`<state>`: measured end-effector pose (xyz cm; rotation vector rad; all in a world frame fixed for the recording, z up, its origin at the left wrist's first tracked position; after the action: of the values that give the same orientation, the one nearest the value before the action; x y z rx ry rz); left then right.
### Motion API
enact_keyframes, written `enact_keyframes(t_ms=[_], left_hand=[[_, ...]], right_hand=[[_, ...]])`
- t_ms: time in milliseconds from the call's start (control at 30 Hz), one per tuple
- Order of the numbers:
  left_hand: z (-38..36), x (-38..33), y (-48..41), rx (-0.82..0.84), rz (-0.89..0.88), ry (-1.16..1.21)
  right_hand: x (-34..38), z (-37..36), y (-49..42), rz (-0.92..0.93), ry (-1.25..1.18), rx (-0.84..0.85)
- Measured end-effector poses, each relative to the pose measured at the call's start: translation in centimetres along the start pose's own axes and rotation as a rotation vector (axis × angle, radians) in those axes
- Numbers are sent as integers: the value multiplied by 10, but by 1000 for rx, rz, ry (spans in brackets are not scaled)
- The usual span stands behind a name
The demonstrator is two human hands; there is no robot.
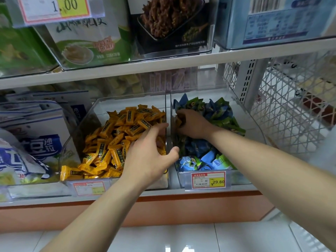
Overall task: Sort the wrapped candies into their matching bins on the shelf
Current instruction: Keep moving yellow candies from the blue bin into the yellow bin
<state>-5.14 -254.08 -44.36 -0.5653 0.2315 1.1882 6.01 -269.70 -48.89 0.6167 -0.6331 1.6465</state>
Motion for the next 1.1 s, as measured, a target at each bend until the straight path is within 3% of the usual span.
enact_keyframes(t_ms=[333, 467, 567, 667, 733, 833, 933, 1100], left_hand=[[1, 4, 0, 20, 0, 63], [4, 2, -1, 4, -27, 27], [24, -11, -1, -168, -86, -26], [38, -28, 0, -242, -151, 64], [45, -33, 0, -271, -179, 143], [56, -21, -4, -318, -93, 224], [52, -5, -12, -242, 2, 239], [64, 24, -15, -318, 85, 18]], right_hand=[[19, 11, 11, 73, -82, -69], [34, 36, 31, 37, -277, -141], [40, 48, 53, -16, -579, -172], [57, 50, 75, 29, -913, -94], [66, 48, 84, 50, -1011, -52], [63, 57, 90, 22, -980, -132], [54, 58, 94, -23, -1020, -108], [45, 62, 92, 20, -531, -190]])
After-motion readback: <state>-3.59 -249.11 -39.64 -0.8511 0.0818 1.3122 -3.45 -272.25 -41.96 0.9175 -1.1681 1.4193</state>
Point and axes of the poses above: each hand's wrist, its own y-axis away from the middle knuckle, its own z-axis out of the back of the hand, x = y × z, the point moved 9 cm from there along -y, towards the middle knuckle, and after that the axes turned 7 degrees about -y, right-handed, at the moved point
